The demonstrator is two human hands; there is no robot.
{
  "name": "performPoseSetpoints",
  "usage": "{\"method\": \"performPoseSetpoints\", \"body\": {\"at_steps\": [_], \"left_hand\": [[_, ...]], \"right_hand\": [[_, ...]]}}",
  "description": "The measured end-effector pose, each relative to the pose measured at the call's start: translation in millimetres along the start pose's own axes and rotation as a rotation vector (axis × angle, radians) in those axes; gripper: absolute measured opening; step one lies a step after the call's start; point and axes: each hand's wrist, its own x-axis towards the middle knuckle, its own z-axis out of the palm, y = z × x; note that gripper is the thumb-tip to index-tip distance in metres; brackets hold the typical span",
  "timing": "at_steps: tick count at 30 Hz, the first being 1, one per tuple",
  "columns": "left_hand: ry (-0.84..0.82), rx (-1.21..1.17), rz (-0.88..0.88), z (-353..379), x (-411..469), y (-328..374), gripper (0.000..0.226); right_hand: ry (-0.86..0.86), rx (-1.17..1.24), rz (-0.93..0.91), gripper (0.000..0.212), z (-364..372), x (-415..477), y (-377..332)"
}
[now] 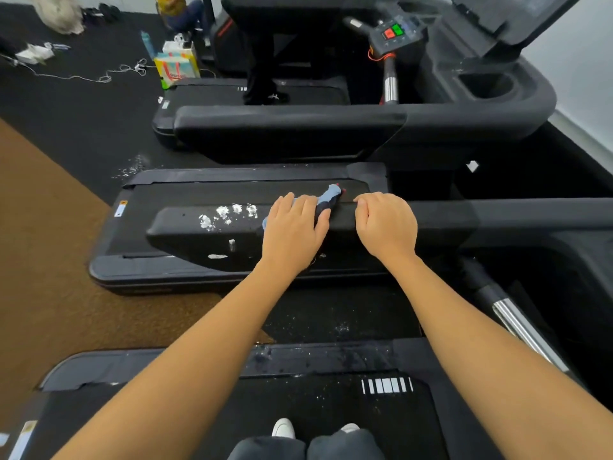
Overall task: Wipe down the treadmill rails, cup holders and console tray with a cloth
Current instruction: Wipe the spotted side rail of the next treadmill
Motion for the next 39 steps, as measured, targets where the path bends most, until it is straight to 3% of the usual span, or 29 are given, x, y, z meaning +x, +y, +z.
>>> {"method": "performPoseSetpoints", "body": {"at_steps": [4, 6, 11, 16, 21, 27, 31, 33, 36, 39], "left_hand": [[-0.197, 0.054, -0.069, -5.8, 34.0, -1.6, 0.046], [-0.155, 0.044, -0.076, -2.3, 30.0, -3.2, 0.045], [0.138, -0.029, 0.019, 12.3, -11.1, -4.1, 0.038], [0.087, -0.017, 0.007, 9.0, -2.6, -4.8, 0.042], [-0.095, -0.047, -0.085, -4.5, 31.5, -7.8, 0.044], [0.136, -0.157, -0.023, 8.3, -3.6, -5.8, 0.041], [0.158, -0.100, 0.045, 10.8, -27.5, -5.3, 0.040], [0.150, -0.099, 0.061, 5.3, -33.4, -3.4, 0.042], [0.109, -0.185, 0.035, -8.1, -47.4, 0.7, 0.041], [0.032, -0.568, -0.107, -27.9, -63.6, 12.0, 0.031]], "right_hand": [[-0.017, -0.006, 0.002, 0.037, -0.2, -0.2, -1.2], [-0.011, -0.001, -0.004, 0.038, 0.5, -0.8, -1.2], [0.011, 0.005, 0.006, 0.035, -0.7, -0.6, -1.1], [0.010, 0.023, 0.016, 0.036, -1.7, -2.3, -3.4], [-0.034, -0.006, 0.036, 0.045, 0.3, -0.2, -2.1], [0.012, -0.012, 0.023, 0.035, -0.5, -2.5, -2.5], [-0.046, 0.023, 0.070, 0.035, -7.1, -0.5, -8.2], [-0.176, 0.185, 0.200, 0.034, -17.2, 6.4, -12.9], [-0.300, 0.863, 0.530, 0.030, -41.2, 8.1, -27.6], [-0.207, 1.187, 0.524, 0.023, -55.7, -16.6, -46.0]]}}
